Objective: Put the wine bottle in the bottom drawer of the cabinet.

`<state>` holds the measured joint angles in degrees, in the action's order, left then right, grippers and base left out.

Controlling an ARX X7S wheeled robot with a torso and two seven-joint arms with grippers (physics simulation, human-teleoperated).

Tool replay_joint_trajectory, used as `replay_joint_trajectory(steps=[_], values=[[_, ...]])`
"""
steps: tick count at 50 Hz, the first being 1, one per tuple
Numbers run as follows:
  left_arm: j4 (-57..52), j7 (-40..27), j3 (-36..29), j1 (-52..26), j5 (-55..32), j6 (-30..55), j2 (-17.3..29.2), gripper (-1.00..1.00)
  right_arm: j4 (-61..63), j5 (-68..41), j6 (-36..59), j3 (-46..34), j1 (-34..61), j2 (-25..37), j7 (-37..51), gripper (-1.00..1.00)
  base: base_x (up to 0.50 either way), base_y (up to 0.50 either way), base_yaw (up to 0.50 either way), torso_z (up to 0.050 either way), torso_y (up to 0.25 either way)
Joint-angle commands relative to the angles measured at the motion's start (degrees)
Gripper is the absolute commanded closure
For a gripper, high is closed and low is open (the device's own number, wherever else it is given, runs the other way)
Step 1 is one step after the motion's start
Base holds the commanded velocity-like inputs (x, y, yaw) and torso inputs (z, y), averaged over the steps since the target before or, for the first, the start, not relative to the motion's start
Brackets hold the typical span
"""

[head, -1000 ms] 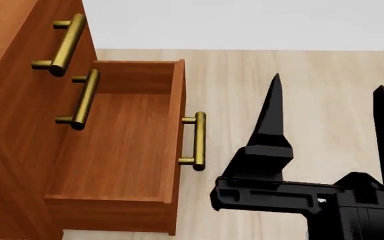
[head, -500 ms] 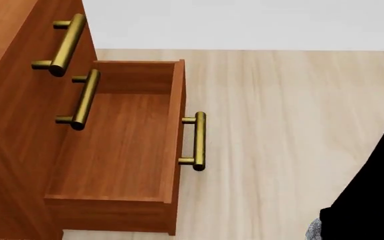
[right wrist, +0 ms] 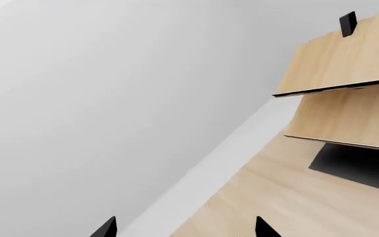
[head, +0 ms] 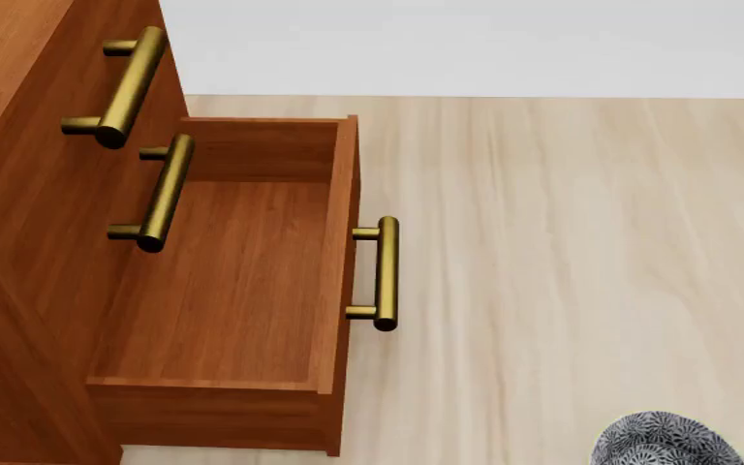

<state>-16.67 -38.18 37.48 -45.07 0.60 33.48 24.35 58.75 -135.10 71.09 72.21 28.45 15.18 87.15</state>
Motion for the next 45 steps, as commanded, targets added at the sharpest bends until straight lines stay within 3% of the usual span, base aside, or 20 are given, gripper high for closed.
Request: replay_joint_trajectory(steps=[1,12,15,17,20,24,45], values=[[-0.55,-0.16,-0.72,-1.32,0.11,1.9,0.64,-1.0,-0.21,-0.76,-1.54,5.48,-3.93,0.79,-0.06,-1.0,0.0,0.0,0.0,0.0,0.0],[0.23,0.05,0.35,0.69,-0.2,-0.99,-0.33,-1.0,-0.26,-0.26,-1.95,8.18,-7.35,1.6,-0.3,-1.0,0.0,0.0,0.0,0.0,0.0],[-1.01,-0.26,-1.69,-2.96,0.26,4.0,1.52,-1.0,-0.2,-0.47,-2.4,9.13,-8.24,2.05,-0.3,-1.0,0.0,0.0,0.0,0.0,0.0],[0.02,0.03,0.18,0.54,-0.11,-0.51,-0.2,-1.0,-0.31,-0.5,-2.24,10.49,-8.79,1.93,-0.69,-1.0,0.0,0.0,0.0,0.0,0.0],[-0.6,-0.13,-0.88,-1.43,0.1,2.1,0.82,-1.0,-0.56,-0.46,-1.68,11.92,-9.73,1.82,-1.22,-1.0,0.0,0.0,0.0,0.0,0.0],[0.0,0.08,0.22,0.93,-0.09,-0.89,-0.31,-1.0,-0.6,-0.3,-1.32,12.4,-10.63,1.83,-1.44,-1.0,0.0,0.0,0.0,0.0,0.0],[-7.05,0.19,-0.27,0.02,-0.02,7.33,0.48,-1.0,-0.98,-1.08,-2.26,18.86,-16.24,2.86,-1.91,-1.0,0.0,0.0,0.0,0.0,0.0]])
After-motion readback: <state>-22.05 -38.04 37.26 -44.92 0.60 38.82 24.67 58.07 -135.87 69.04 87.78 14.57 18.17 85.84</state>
